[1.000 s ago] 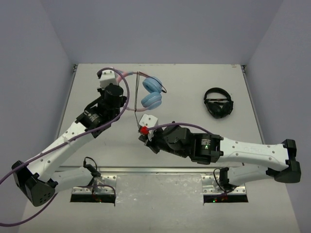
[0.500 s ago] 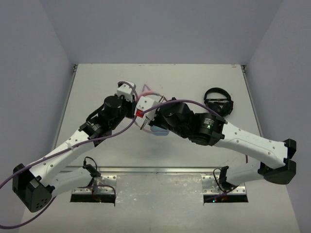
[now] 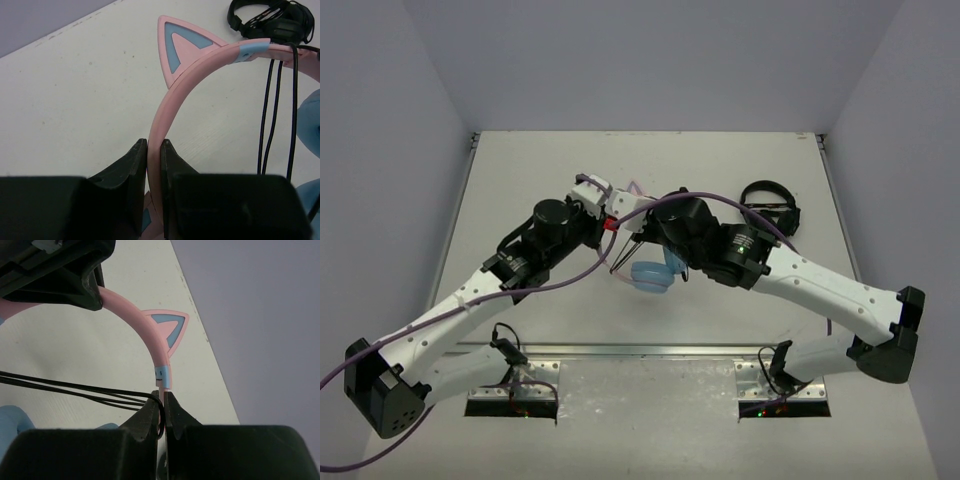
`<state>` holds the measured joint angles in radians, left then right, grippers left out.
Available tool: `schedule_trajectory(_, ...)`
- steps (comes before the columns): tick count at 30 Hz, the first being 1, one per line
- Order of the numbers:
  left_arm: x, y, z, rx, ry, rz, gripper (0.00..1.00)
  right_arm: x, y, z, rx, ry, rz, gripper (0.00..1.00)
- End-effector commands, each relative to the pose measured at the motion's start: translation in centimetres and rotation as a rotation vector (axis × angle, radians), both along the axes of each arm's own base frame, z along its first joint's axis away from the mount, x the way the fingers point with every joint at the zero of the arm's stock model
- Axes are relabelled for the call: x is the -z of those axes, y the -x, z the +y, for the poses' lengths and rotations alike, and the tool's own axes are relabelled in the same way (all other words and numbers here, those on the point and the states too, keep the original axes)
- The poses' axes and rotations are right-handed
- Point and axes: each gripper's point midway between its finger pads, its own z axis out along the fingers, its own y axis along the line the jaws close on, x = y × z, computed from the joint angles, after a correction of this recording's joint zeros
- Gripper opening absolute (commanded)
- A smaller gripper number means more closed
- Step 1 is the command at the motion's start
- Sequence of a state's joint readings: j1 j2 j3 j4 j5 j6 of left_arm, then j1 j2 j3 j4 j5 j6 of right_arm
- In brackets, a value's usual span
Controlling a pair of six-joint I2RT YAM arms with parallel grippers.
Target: Wrap the headphones
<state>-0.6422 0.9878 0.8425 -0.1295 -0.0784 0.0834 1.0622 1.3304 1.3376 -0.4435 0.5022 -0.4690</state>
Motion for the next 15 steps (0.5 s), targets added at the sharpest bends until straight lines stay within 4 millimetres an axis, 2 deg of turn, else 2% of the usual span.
schedule_trajectory(1, -1.2, 0.4, -1.1, 0.063, -0.02, -0.048, 0.0, -5.0, -2.3, -3.0, 0.122, -0.09, -0.145, 0.08)
schedule_trajectory(4, -0.9, -0.1, -0.9, 0.036, -0.034, -0.03, 0.0, -6.0, -1.6, -2.8, 0.095, -0.158, -0.135, 0.1)
schedule_trajectory(6, -0.7, -0.1, -1.1, 0.042, -0.036, -0.02, 0.0, -7.1, -1.3, -3.1, 0.082, -0.201, -0.153, 0.08)
schedule_trajectory(7, -0.5, -0.1, -1.4, 0.053, -0.037, -0.011, 0.0, -7.2, -1.2, -3.1, 0.079, -0.207, -0.159, 0.02)
schedule_trajectory(9, -0.4, -0.1, -1.5, 0.059, -0.036, -0.002, 0.0, -7.5, -1.1, -3.3, 0.068, -0.216, -0.158, 0.01)
schedule_trajectory(12, -0.8, 0.3, -1.9, 0.085, -0.022, -0.005, 0.0, -5.8, -2.0, -4.3, 0.093, -0.206, -0.122, 0.01)
schedule_trajectory(15, -1.6, 1.1, -2.4, 0.137, 0.004, -0.023, 0.01, -2.3, -2.7, -5.6, 0.122, -0.19, -0.052, 0.01)
